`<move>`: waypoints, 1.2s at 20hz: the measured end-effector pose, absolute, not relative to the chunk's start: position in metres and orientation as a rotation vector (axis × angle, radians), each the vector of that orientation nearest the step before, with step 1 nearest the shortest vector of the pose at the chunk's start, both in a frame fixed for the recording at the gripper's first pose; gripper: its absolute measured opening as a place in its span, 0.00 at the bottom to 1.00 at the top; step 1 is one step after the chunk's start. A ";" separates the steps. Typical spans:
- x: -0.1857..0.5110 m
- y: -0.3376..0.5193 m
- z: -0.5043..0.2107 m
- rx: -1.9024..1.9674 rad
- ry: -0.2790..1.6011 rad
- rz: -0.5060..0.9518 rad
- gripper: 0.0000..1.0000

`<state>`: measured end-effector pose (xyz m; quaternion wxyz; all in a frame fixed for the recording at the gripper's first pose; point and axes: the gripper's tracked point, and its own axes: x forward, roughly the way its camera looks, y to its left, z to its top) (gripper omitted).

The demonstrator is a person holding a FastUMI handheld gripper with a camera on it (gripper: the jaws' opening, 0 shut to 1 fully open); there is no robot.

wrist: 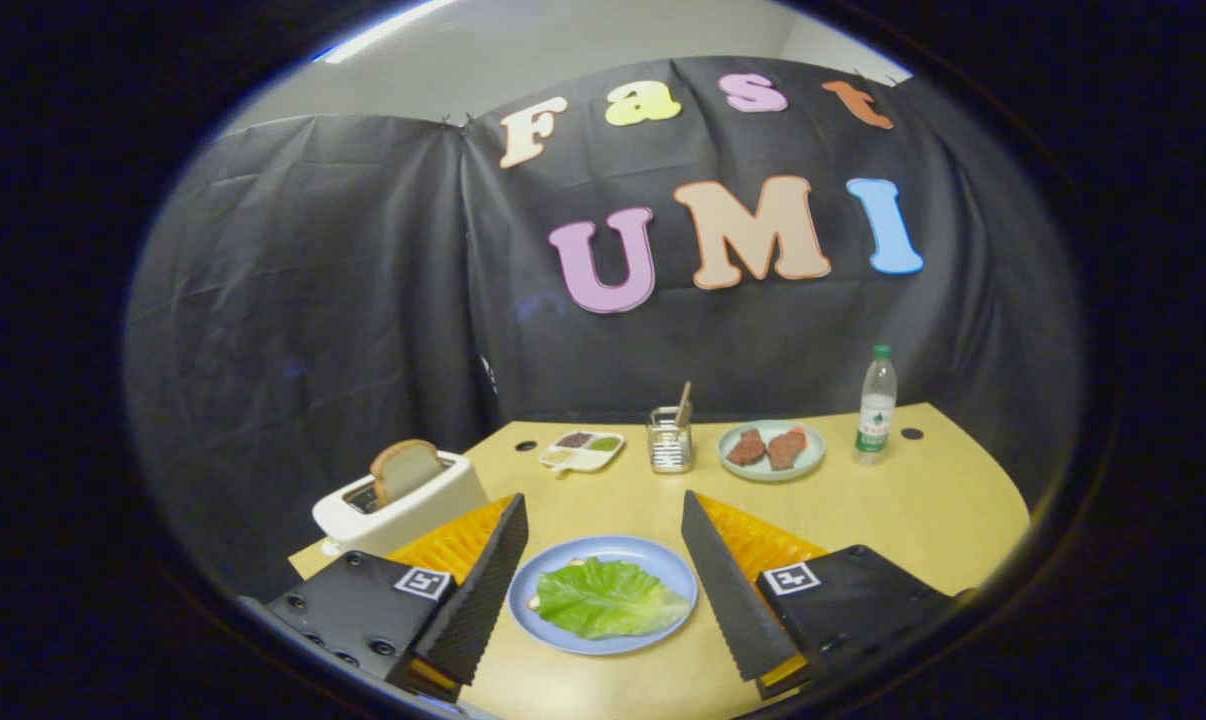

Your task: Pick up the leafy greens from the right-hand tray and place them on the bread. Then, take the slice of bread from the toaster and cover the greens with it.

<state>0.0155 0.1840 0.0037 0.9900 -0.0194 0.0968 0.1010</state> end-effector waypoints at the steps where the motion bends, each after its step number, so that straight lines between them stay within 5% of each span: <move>1: 0.014 0.198 0.013 -0.023 0.184 0.233 0.97; 10: 0.021 0.285 0.046 -0.009 0.164 0.355 0.96; 24: 0.078 0.403 -0.072 0.149 0.429 0.489 0.94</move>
